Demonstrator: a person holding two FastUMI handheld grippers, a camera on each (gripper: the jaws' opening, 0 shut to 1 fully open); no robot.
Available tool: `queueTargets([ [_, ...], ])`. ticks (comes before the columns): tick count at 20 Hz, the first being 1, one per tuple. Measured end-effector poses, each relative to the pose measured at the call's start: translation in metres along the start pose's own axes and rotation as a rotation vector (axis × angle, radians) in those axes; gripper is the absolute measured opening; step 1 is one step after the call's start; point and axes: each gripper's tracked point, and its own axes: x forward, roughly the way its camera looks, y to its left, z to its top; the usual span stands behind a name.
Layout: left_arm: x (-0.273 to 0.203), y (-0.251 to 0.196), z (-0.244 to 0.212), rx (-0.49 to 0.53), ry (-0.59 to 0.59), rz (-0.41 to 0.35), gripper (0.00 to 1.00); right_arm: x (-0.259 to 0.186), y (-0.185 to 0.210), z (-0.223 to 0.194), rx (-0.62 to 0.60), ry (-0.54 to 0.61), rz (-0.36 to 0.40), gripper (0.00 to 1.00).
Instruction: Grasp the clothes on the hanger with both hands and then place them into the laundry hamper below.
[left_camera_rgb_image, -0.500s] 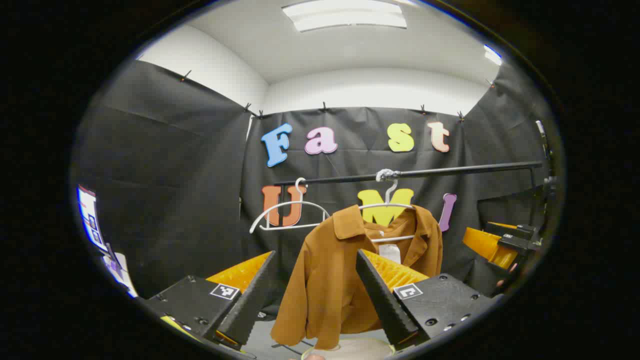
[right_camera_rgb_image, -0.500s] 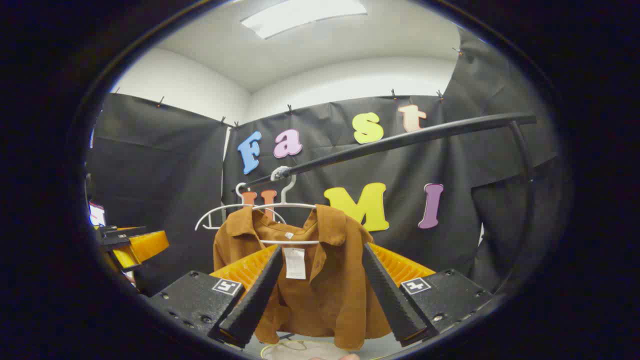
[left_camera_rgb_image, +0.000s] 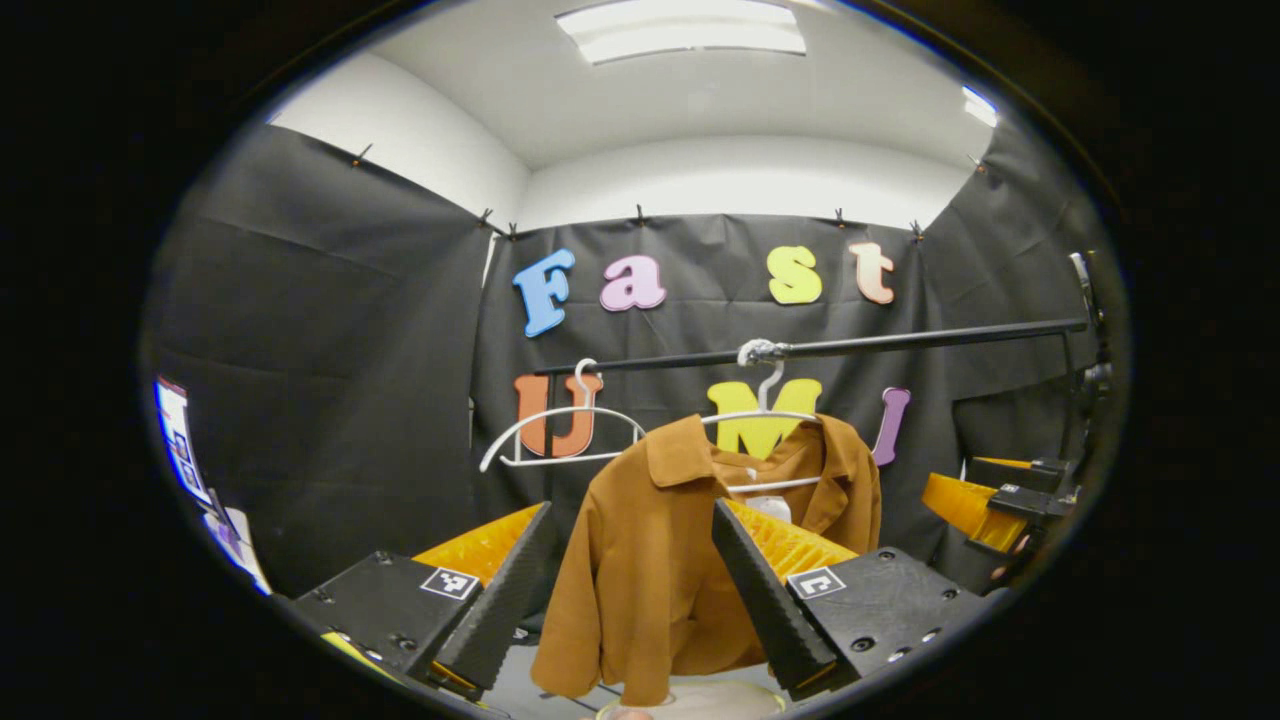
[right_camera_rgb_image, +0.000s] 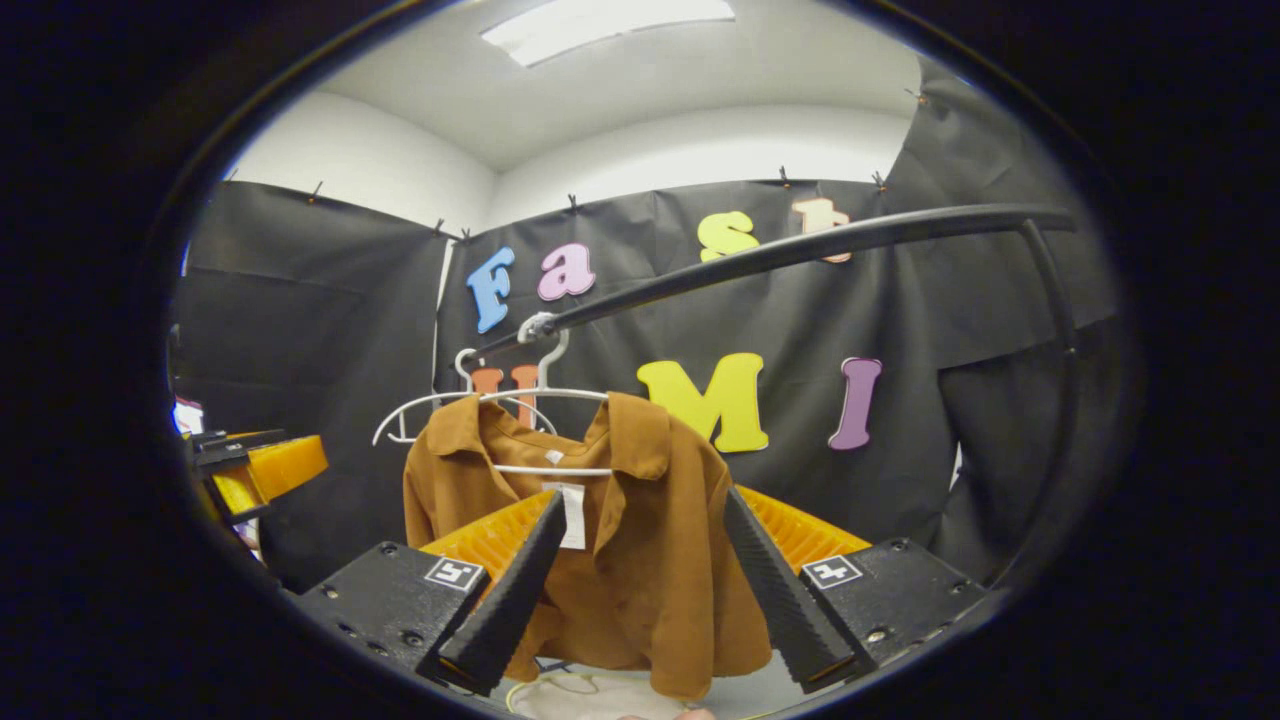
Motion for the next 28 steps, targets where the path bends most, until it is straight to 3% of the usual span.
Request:
queueTargets([
  [10,0.023,-0.024,-0.026,-0.019,0.074,-0.039,1.0,0.019,-0.011,-0.02,0.026,0.047,-0.015,1.0],
  [15,0.041,-0.038,-0.04,-0.047,0.115,-0.08,0.92,0.039,-0.012,-0.041,0.066,0.097,-0.021,1.0],
  [17,0.049,-0.046,-0.045,-0.06,0.127,-0.103,1.0,0.048,-0.012,-0.048,0.086,0.117,-0.017,1.0],
  [22,0.082,-0.057,-0.06,-0.094,0.163,-0.129,0.97,0.074,0.001,-0.059,0.171,0.147,0.024,1.0],
  [28,0.115,-0.061,-0.069,-0.163,0.202,-0.135,1.0,0.11,0.011,-0.066,0.274,0.182,0.057,1.0],
])
